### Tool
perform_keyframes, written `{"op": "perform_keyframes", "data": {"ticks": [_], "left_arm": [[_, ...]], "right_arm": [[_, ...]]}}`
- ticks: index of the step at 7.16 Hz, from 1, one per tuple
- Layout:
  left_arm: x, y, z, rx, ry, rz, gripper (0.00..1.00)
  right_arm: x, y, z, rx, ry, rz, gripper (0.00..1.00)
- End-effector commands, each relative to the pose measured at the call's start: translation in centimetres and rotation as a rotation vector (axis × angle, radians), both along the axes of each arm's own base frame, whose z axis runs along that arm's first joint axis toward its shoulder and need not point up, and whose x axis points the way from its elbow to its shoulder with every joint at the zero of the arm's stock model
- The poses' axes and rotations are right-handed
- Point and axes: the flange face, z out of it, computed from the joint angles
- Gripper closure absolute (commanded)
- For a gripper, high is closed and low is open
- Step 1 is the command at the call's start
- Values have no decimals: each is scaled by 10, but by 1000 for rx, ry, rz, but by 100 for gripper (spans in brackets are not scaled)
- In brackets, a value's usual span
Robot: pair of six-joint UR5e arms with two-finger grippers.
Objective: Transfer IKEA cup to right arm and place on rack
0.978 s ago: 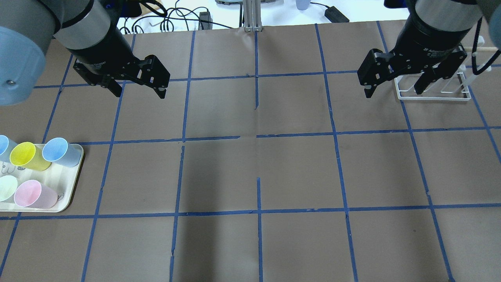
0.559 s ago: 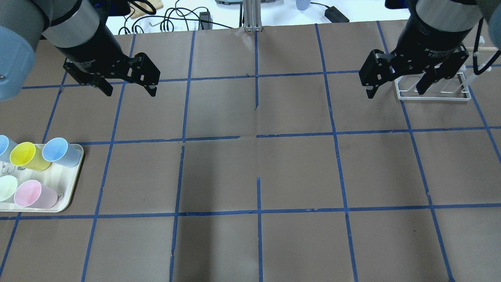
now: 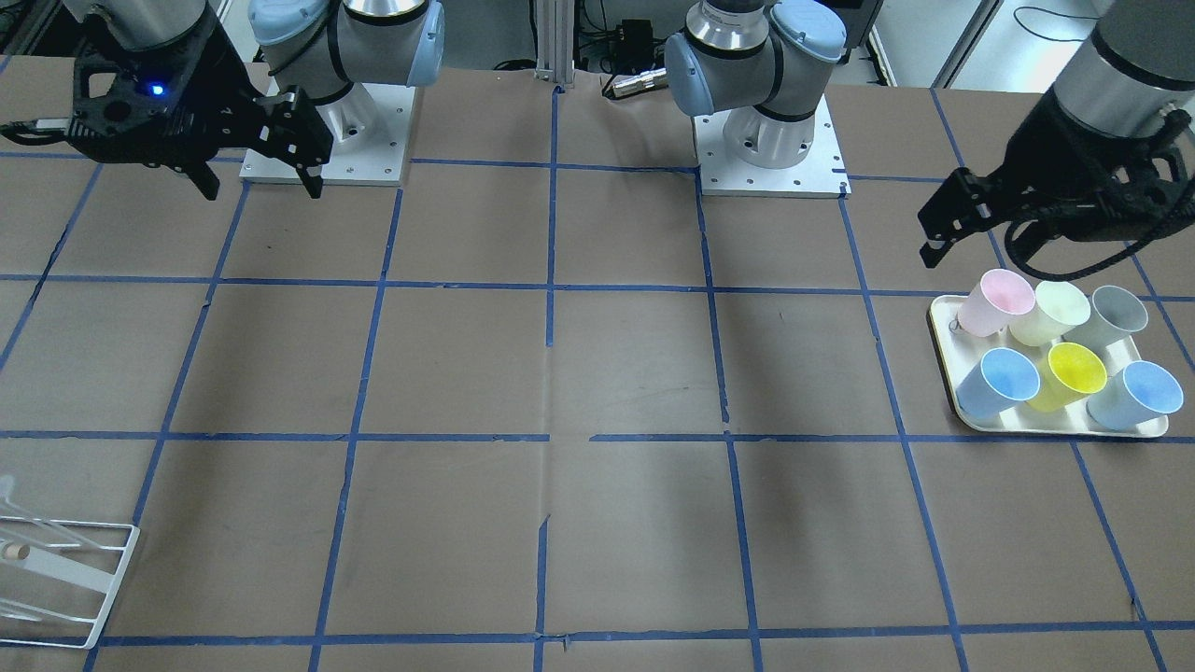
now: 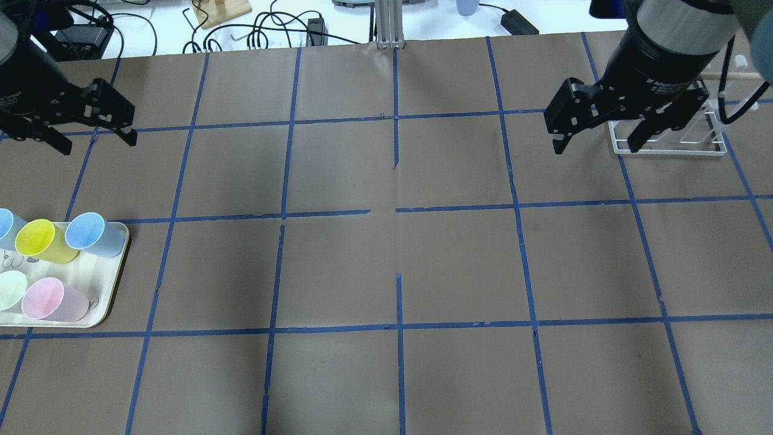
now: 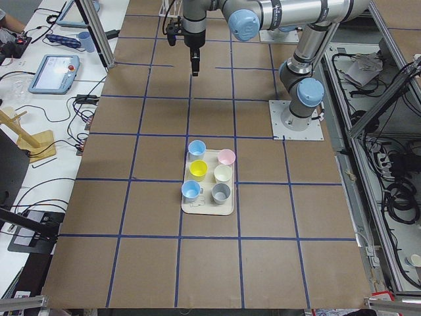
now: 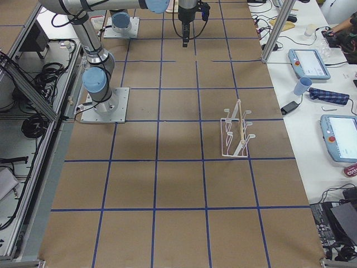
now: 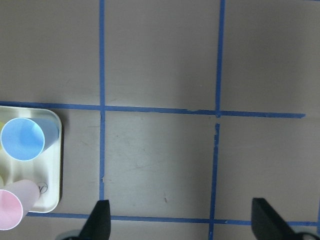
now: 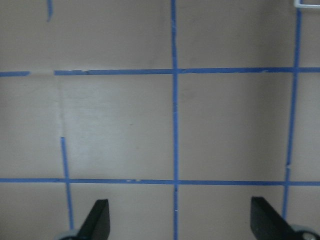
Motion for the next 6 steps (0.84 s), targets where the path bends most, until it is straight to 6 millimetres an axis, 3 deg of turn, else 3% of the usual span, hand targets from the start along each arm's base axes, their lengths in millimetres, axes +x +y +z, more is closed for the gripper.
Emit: {"op": "perform_keyframes", "data": {"ticks": [1, 2, 4, 6], "left_arm": [[85, 14, -34, 33, 20, -81, 0], [133, 25, -47, 8, 3, -53, 0], [224, 55, -85, -17, -26, -164, 0], [306, 80, -141, -65, -84, -223, 0]], "right_arm": [[16, -9, 10, -69, -202, -64, 0], [18, -11, 13, -93, -234, -71, 0], [40, -10, 10, -66, -493, -78, 0], [45, -13, 11, -73, -576, -75, 0]]}}
